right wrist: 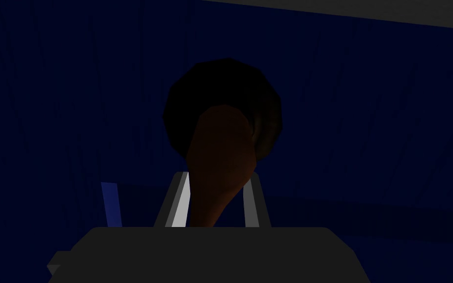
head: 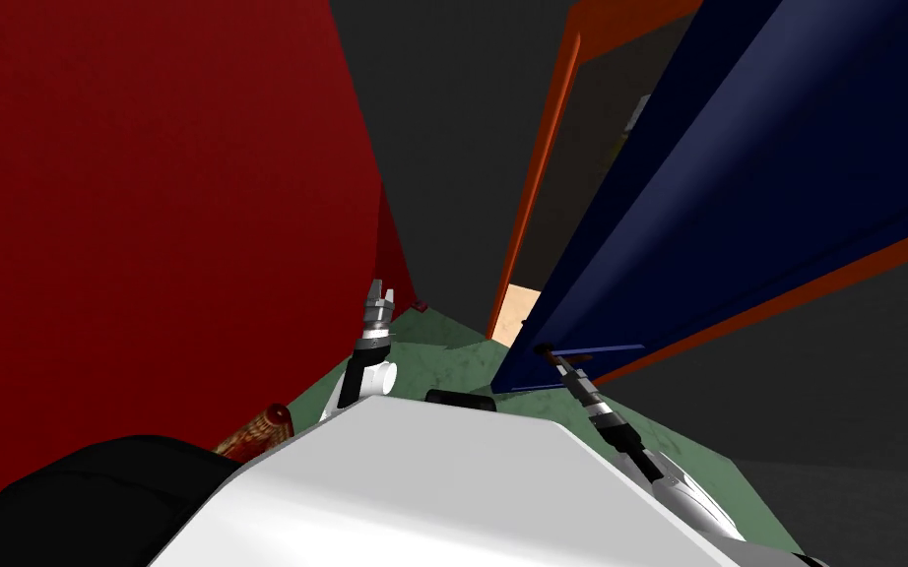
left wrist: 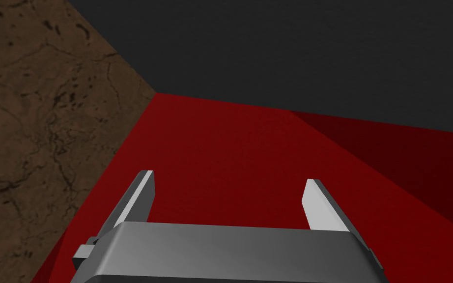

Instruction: Pull the door open

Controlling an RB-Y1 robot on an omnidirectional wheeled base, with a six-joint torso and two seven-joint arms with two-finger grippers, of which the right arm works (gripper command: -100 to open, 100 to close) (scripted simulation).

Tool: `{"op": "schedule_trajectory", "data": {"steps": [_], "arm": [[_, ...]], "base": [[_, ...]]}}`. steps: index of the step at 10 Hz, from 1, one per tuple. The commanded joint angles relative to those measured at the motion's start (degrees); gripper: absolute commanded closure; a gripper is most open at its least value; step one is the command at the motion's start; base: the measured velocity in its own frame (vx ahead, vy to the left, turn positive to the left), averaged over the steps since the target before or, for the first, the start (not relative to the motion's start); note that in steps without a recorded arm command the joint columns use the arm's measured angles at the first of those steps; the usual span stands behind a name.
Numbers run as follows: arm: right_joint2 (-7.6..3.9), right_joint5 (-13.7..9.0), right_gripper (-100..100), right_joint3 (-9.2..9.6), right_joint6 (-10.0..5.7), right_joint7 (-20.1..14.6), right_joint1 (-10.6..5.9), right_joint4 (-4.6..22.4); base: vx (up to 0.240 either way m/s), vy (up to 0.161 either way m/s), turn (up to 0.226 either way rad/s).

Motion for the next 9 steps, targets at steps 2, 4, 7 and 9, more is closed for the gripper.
{"op": "schedule_trajectory", "data": {"steps": [2, 4, 7, 9], "arm": [[-0.24, 0.2, 100, -0.22, -0.65, 0.1, -0.31, 0.9], [-0.32, 0.3, 100, -0.33, -0.94, 0.0, -0.52, 1.3], [0.01, 0.6, 100, -0.07, -1.44, 0.0, -0.88, 2.0], [0.0, 0.7, 100, -0.04, -1.58, -0.1, -0.95, 2.3]], "base": [[-0.224, -0.128, 0.184], [-0.188, -0.095, 0.167], [-0.165, -0.072, 0.096], [-0.16, -0.058, 0.166]]}}
